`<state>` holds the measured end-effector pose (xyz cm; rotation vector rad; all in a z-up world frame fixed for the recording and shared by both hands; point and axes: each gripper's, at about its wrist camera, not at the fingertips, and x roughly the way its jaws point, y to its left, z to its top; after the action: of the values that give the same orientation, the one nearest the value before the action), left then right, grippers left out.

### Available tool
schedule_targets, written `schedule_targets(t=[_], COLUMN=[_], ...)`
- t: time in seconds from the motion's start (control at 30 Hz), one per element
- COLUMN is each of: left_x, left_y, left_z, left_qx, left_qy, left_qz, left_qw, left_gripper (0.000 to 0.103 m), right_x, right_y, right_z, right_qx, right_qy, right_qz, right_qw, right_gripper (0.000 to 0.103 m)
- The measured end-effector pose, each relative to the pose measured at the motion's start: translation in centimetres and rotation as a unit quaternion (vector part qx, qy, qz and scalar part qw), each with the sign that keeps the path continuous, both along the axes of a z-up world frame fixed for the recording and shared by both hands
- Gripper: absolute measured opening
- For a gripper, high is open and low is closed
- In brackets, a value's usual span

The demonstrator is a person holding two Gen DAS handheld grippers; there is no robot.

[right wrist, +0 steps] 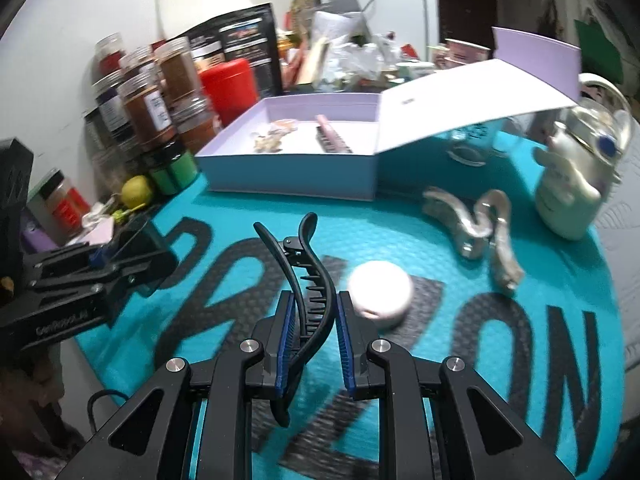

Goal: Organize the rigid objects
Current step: 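Carry the glass cup and hair claw over the white box with both grippers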

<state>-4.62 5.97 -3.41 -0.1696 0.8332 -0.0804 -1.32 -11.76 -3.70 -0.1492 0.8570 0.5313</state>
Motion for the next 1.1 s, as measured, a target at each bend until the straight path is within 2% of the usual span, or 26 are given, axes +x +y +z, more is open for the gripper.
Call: schedule_targets(t=[0.13,0.23,0.43,0.73,0.83,1.1], left_x=[0.4,0.9,2.6,4.6,5.2,6.1], left_y=[1.3,2.5,3.7,3.9,4.0,3.8], left_z=[0.4,0.5,1.4,3.2,3.8,5.8], left_qx=[-0.008,-0.029,-0.024,-0.018,-0.039,-0.007], left_qy=[-0.003,0.001,0.002,-0.011,-0.012,-0.032], left_qz=[0.010,0.017,0.033,0.032,0.021,0.023], left_qw=[0.9999,0.9994,0.9992,0.9993,0.9990,0.9992], left_gripper=[0.036,0.036,0.036,0.036,0.036,0.036], right_x=[0.5,1.1,2.4,4.3,4.7,5.6], right_y=[1.6,2.5,4.1,5.3,5.6,6.1], right_z=[-0.1,-0.1,0.5,1.5,1.9,3.8], right_qx=[-0.002,0.000,0.000,0.013,0.011,0.022], right_qy=[0.005,0.013,0.013,0.009,-0.002,-0.022], right_qz=[0.024,0.038,0.061,0.081,0.088,0.101], right_qw=[1.000,0.999,0.998,0.997,0.996,0.994], right_gripper=[0.020,0.020,0.020,0.020,0.020,0.020])
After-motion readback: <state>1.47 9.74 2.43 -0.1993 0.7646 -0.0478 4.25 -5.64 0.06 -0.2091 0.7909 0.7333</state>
